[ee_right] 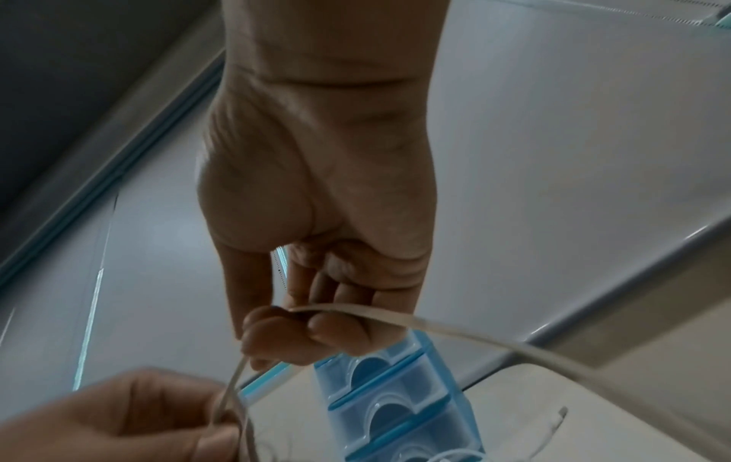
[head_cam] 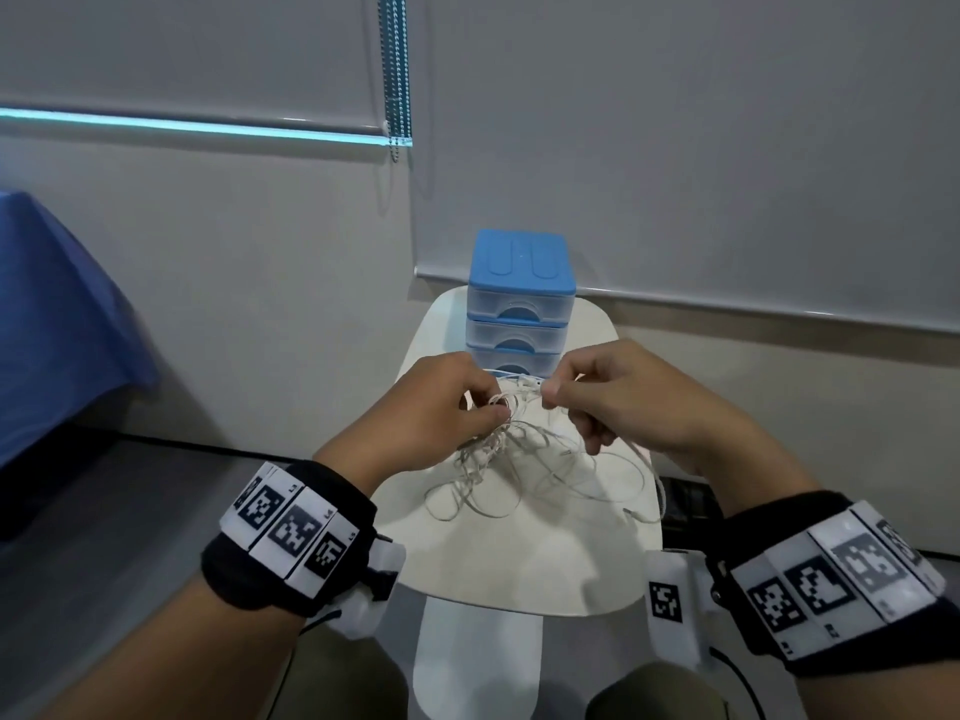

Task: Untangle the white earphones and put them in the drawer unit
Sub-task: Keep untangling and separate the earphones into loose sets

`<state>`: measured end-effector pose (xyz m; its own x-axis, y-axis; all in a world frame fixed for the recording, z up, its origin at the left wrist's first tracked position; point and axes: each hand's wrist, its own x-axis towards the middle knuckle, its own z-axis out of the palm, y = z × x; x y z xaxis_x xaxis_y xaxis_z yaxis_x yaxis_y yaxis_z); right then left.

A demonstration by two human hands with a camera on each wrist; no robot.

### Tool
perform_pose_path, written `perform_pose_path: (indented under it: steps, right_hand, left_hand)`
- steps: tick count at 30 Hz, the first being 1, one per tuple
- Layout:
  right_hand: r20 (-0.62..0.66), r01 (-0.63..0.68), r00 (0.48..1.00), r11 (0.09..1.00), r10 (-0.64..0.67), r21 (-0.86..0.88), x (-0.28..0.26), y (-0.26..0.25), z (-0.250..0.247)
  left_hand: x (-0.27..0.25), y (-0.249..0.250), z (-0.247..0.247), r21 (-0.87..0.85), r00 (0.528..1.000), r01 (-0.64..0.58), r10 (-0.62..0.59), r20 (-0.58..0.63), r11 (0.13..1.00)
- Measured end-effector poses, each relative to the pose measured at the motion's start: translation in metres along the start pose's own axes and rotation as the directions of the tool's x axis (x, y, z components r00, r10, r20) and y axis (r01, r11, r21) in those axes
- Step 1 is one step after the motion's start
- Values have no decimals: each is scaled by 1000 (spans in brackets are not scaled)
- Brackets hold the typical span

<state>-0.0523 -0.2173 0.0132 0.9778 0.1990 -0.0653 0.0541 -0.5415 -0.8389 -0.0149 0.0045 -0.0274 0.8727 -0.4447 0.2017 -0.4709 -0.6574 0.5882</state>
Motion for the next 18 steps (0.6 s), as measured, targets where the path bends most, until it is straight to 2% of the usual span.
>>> perform_pose_path:
  steps: [4, 6, 8, 10, 13, 18]
  right_hand:
    - [3, -12, 1000, 999, 12, -47, 3, 7, 11]
    - [10, -26, 1000, 996, 27, -90, 5, 10, 16]
    - [-62, 16, 998, 994, -23, -108, 9, 9, 18]
    - [-118, 90, 989, 996, -93, -27, 13, 4, 18]
    - [-72, 170, 984, 982, -164, 81, 17, -4, 19]
    - [-82, 165, 985, 977, -155, 132, 20, 2, 13]
  left_hand:
    - [1, 3, -5, -128, 999, -26, 20, -44, 991]
    - [0, 5, -7, -174, 999, -27, 22, -29, 984]
    - [1, 7, -8, -221, 999, -32, 33, 3, 975]
    - [3, 9, -7, -277, 999, -48, 53, 10, 960]
    - [5, 12, -7, -391, 999, -39, 47, 11, 919]
    - [4, 15, -12, -606, 999, 32, -26, 18, 794]
